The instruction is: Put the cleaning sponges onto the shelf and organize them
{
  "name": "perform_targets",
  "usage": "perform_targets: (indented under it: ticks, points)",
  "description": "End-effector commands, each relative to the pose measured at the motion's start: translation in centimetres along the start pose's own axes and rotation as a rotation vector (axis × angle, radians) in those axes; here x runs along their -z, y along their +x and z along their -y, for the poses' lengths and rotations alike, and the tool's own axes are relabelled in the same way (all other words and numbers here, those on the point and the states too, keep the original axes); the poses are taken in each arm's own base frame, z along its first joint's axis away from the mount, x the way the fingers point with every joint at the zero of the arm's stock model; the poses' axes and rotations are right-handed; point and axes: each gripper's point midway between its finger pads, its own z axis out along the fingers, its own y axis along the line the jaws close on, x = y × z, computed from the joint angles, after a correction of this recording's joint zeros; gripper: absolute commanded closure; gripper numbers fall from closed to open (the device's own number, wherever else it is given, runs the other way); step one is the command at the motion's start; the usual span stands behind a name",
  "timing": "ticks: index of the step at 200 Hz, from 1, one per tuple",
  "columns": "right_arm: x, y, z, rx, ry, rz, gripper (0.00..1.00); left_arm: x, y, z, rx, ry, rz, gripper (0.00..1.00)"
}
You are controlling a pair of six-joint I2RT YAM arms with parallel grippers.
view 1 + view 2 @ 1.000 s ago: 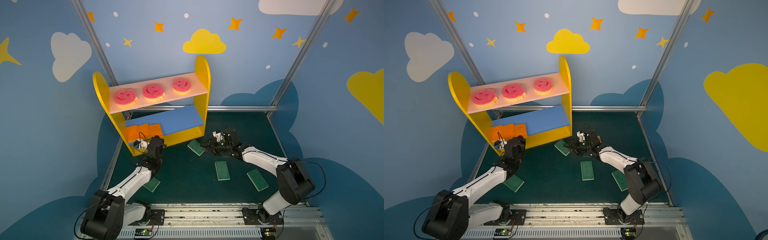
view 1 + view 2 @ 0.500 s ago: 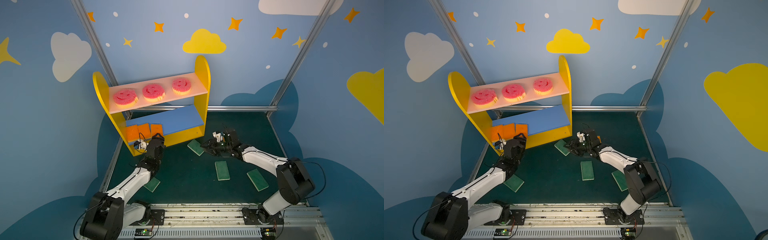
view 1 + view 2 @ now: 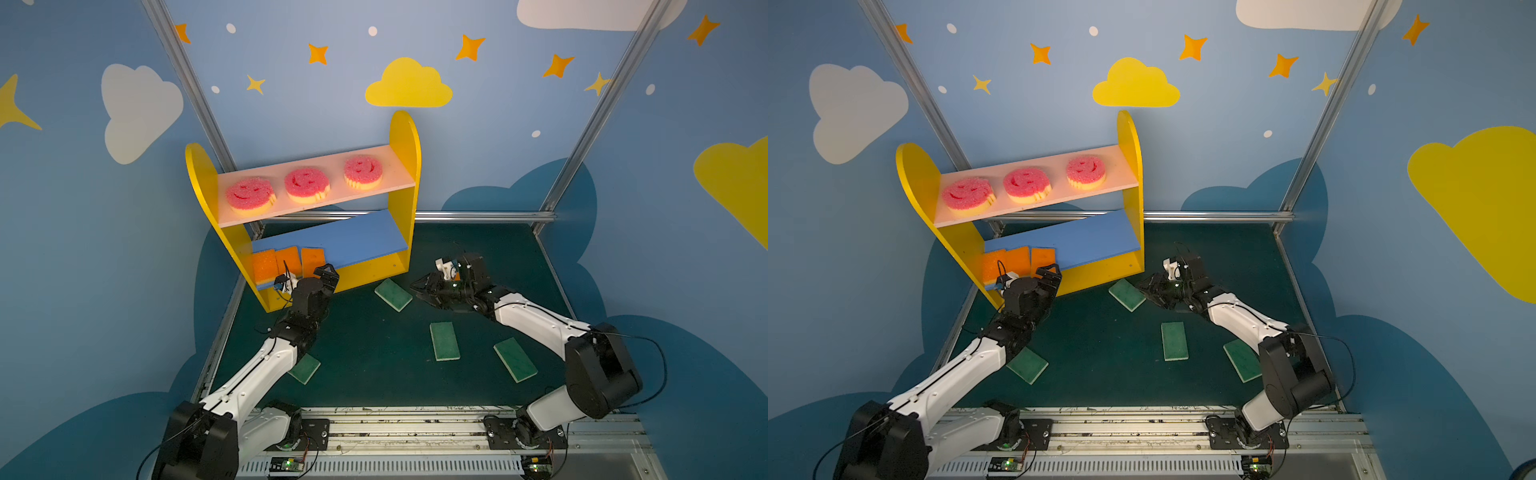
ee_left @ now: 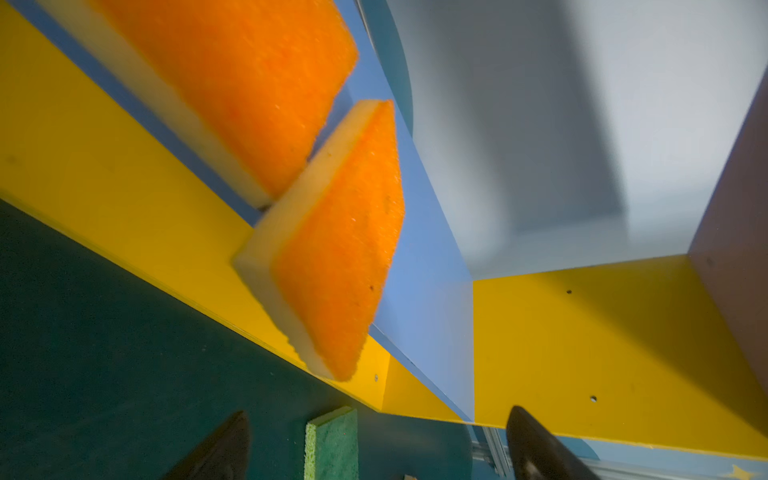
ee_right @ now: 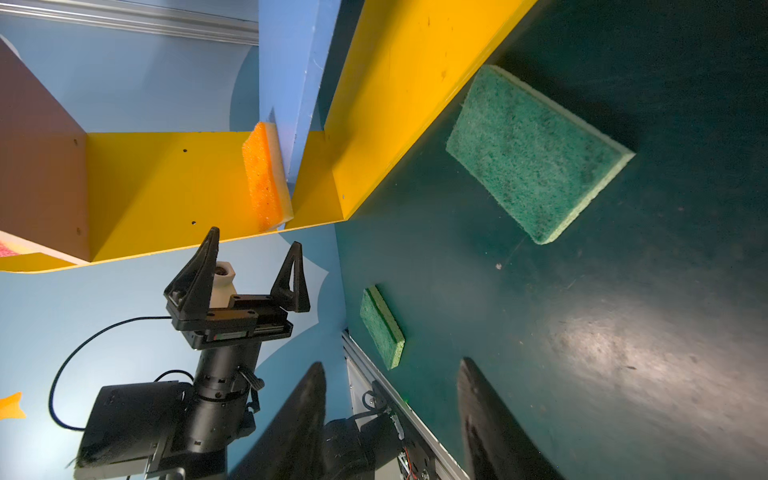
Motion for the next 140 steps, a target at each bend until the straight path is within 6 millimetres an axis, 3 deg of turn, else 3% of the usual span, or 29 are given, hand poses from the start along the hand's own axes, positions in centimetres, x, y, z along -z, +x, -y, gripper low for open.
perform_targets:
  ticks: [1, 66, 98, 124, 140]
  points:
    - [1.4, -0.6, 0.6, 0.029, 0.007, 0.025, 0.46, 0.5, 1.6, 1.3, -0.124, 0.020, -0.082, 0.05]
    - [6.4, -4.5, 6.0, -0.013, 0.106, 0.118, 0.35, 0.2, 8.7, 5.4, -0.361, 0.144, -0.346, 0.03]
    - [8.4, -6.1, 8.9, -0.041, 0.165, 0.151, 0.32, -0.3, 12.6, 5.3, -0.454, 0.139, -0.460, 0.02]
    - [8.9, -6.7, 10.3, -0.082, 0.155, 0.158, 0.32, -0.7, 13.4, 4.5, -0.437, 0.136, -0.479, 0.03]
    - [8.9, -6.7, 10.6, -0.087, 0.156, 0.156, 0.32, -0.4, 12.8, 4.4, -0.425, 0.148, -0.449, 0.05]
